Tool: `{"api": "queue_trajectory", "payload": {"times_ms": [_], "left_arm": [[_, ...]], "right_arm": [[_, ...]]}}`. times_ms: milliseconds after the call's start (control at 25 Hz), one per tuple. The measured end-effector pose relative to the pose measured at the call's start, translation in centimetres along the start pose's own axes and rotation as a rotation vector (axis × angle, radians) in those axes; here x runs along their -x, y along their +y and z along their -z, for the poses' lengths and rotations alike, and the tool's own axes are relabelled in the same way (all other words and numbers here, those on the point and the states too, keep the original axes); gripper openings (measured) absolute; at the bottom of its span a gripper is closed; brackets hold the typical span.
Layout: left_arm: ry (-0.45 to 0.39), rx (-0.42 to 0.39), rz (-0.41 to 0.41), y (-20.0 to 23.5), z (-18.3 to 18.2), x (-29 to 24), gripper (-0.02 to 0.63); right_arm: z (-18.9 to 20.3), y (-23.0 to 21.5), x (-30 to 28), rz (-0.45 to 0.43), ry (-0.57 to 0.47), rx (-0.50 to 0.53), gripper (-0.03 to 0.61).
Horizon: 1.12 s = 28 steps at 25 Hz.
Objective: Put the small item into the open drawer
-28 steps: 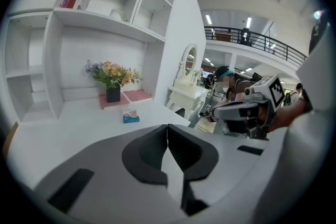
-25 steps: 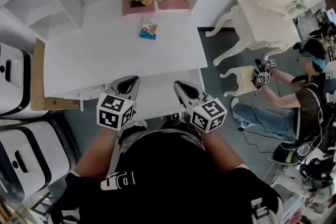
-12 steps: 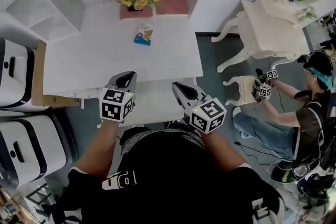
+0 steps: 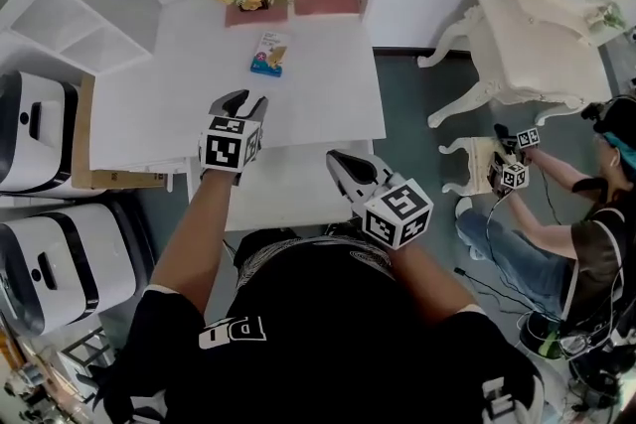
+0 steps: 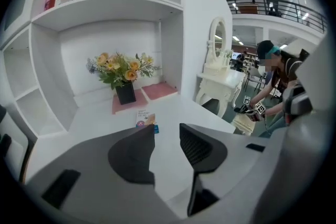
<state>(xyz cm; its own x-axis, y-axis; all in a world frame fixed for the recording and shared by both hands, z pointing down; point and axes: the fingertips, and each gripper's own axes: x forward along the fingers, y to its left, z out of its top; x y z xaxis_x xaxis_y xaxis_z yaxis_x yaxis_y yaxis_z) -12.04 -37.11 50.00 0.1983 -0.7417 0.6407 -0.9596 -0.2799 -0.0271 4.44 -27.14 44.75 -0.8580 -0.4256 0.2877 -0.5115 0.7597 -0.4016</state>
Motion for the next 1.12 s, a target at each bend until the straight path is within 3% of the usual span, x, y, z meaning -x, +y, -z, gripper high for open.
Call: {"api": "queue_trajectory", "payload": {"times_ms": [240,400,520,800,1120], "left_arm": [[0.066,-0.102,-0.059,1.1,-2.2,-5.4,0.209],[0.199,-0.168,-0.078,2.4,-0.6,-10.2,0.234],[0.257,-0.126,-0.075,3.3,0.5,-12.7,0.256],[0.277,-0.036,-0.109,5.1,0.3,-16.6,0.297],[0.289,-0.022,-0.110,6.3,-0.4,-21.0,0.352]], "right_arm": [[0.2,-2.2,1.1,-0.016,-0.008,-0.038,0.009],[0.6,-3.9,1.9,-0.006,0.001,-0.056,0.009],[1.5,-5.5,2.5,0.023,0.024,-0.064,0.009],[2.2,-8.1,4.0,0.057,0.037,-0.088,0.009],[2.6,-10.2,4.4,0.084,0.067,-0.107,0.009]]}}
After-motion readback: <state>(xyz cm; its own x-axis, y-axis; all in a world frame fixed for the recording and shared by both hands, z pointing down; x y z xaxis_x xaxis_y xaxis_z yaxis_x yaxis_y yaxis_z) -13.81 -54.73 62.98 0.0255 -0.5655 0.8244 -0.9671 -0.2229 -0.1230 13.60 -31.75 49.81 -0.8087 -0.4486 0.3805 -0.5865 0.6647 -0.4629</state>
